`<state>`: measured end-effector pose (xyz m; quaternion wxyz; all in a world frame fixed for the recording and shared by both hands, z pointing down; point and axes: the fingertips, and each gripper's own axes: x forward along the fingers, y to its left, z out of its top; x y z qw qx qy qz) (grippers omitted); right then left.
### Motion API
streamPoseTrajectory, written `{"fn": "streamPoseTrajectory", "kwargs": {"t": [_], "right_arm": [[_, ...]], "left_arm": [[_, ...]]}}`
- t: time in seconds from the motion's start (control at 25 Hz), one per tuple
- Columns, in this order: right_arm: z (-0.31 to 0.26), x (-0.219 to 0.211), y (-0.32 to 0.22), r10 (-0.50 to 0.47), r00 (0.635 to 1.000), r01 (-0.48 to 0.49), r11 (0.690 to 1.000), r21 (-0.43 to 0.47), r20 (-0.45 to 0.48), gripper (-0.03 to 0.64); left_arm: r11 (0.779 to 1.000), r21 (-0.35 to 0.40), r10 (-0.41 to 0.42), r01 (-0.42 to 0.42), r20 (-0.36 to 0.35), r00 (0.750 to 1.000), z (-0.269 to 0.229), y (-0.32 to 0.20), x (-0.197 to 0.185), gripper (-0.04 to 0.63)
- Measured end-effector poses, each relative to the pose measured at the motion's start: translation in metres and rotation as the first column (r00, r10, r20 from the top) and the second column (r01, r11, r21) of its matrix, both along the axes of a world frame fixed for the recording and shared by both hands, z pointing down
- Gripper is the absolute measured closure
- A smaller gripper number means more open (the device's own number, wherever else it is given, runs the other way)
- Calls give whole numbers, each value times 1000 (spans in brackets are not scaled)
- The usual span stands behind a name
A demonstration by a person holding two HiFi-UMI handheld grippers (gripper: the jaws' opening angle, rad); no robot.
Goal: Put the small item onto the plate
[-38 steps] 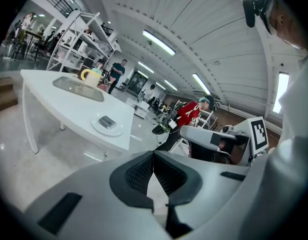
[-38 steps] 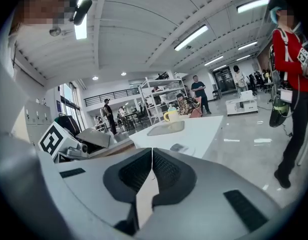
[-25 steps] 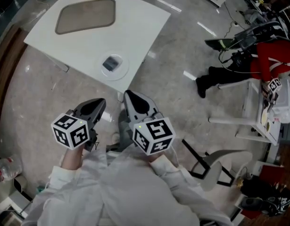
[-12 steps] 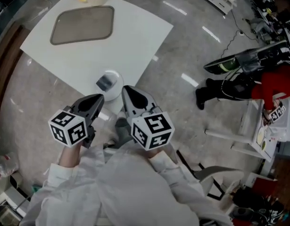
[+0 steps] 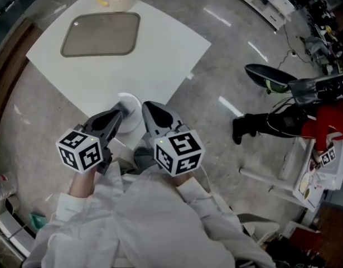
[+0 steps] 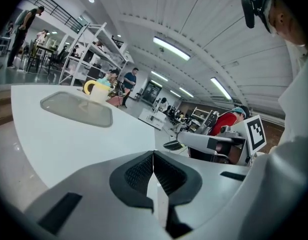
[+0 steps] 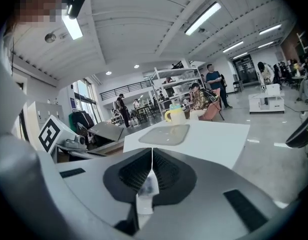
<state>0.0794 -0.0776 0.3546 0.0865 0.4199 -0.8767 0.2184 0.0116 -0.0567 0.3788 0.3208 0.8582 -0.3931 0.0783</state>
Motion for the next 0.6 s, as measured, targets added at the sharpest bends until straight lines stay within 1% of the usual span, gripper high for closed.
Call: {"fn": "streamPoseTrajectory", "kwargs": {"t": [0.24, 0.48, 0.6], "right_arm": [[11, 3, -9, -20, 1000, 20, 999, -28, 2, 600], [26, -6, -16, -20, 1000, 20, 998, -63, -1, 600], [30, -12, -10, -20, 1000, 20, 997, -79, -2, 600]], "left_arm": [[999, -26, -29, 29, 0, 1000, 9, -5, 0, 584], [999, -41, -31, 32, 18, 999, 16, -11, -12, 584], [999, -53, -11, 11, 13, 1000, 16, -5, -16, 584]]}}
